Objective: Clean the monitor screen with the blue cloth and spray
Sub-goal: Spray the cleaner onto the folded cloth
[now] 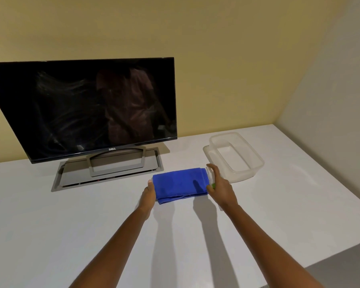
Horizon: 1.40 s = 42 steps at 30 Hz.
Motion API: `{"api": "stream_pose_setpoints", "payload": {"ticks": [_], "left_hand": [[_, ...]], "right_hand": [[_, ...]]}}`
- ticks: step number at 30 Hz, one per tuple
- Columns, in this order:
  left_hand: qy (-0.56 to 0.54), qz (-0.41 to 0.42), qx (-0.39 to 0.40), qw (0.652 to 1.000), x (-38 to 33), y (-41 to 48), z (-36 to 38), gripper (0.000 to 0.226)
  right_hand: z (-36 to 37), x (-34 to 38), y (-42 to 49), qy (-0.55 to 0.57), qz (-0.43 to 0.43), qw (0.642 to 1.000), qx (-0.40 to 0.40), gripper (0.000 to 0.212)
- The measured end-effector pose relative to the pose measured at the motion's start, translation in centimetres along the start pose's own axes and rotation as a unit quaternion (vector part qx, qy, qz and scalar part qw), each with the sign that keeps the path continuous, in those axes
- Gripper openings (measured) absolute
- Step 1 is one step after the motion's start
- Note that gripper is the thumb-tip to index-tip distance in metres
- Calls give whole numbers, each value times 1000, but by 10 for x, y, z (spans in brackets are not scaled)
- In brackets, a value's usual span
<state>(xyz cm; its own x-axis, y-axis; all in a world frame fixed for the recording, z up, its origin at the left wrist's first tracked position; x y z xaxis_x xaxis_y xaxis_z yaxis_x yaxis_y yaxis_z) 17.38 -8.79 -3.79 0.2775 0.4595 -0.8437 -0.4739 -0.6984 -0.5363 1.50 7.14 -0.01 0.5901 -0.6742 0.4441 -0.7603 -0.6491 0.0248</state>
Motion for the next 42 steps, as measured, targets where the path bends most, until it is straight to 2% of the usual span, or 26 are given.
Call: {"api": "stream_pose_setpoints", "payload": {"ticks": [3, 7, 10, 16, 20, 29, 35, 40, 42], "left_hand": [[11, 6, -5, 1000, 2, 0, 2, 58], [22, 20, -20, 999, 4, 1, 3, 55], [27, 29, -12, 999, 7, 4, 5, 52], [64, 29, -14, 997, 11, 10, 7, 50], [91, 20, -28, 995, 15, 15, 5, 50], [116, 15, -28, 993, 22, 24, 3, 51], [114, 13, -29, 993, 25, 25, 1, 49], [101, 21, -22, 994, 26, 25, 1, 47], [102, 21, -20, 994, 26, 24, 1, 46]], "right_hand": [[-5, -13, 4, 43, 38, 998, -17, 67], [-7, -35, 10, 130, 74, 988, -30, 33], [-6, -51, 12, 199, 124, 970, -60, 20], [-4, -65, 16, 273, 170, 940, -110, 28], [-1, -69, 20, 290, 176, 934, -110, 29], [8, -83, 18, 271, 179, 942, -86, 29], [8, -84, 19, 264, 183, 946, -47, 35], [20, -90, 4, 228, 224, 947, -36, 52], [26, -88, -8, 206, 258, 942, -55, 50]]}}
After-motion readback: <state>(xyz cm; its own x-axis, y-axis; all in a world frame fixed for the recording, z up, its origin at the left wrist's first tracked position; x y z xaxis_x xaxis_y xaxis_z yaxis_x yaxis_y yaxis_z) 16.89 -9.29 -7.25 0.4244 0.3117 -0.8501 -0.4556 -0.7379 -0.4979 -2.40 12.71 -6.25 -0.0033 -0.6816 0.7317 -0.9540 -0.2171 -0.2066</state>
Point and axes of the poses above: each hand's wrist, its own y-axis towards the middle knuckle, its own z-axis out of the palm, x = y × z, the point moved 4 cm from there along y, towards the middle knuckle, and after that the axes turned 12 degrees about -y, right-handed, at the moved point
